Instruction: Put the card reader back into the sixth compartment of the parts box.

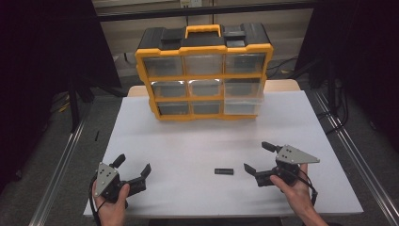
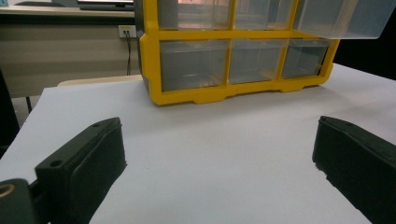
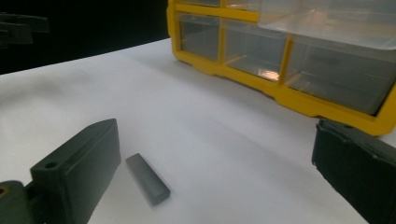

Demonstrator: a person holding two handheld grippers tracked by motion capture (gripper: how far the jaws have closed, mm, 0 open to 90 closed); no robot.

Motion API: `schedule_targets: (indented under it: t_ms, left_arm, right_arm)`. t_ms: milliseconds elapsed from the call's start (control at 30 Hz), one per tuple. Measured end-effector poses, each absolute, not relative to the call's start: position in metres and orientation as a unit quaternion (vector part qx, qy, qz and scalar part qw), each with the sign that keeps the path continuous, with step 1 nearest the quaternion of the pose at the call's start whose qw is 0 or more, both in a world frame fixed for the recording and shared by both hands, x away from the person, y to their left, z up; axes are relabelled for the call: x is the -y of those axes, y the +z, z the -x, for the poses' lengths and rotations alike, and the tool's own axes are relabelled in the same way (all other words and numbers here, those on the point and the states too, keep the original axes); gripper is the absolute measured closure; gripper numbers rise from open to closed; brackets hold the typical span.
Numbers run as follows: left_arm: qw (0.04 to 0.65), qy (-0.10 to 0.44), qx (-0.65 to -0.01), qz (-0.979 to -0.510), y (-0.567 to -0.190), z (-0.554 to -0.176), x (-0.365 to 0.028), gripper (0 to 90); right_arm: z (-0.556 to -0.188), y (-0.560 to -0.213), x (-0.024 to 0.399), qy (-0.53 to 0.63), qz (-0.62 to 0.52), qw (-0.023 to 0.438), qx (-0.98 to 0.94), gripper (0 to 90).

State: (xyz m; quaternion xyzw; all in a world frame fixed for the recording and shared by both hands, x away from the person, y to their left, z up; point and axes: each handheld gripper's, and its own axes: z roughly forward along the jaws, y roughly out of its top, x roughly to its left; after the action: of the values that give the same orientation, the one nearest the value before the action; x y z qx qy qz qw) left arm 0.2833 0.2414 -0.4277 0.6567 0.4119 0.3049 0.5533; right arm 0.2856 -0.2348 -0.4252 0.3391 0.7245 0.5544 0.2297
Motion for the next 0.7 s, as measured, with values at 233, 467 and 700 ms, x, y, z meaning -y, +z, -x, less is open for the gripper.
schedule_targets:
  t_ms: [233,467,700]
  left_arm:
    - [0.552,0.304,-0.411,-0.659,-0.428,-0.283,-0.241,2.5]
    - [0.553,0.304,-0.412,-0.658,-0.428,-0.283,-0.241,2.4]
    - [0.550,0.300,-0.412,-0.661,-0.428,-0.283,-0.241,2.4]
  right_arm:
    - [-0.293,-0.424,0.224,0.542,-0.336,0.213,-0.740,3.1]
    - [-0.305,-0.422,0.214,0.523,-0.340,0.183,-0.760,3.2]
    - [-0.314,-0.418,0.206,0.503,-0.333,0.163,-0.781,2.7]
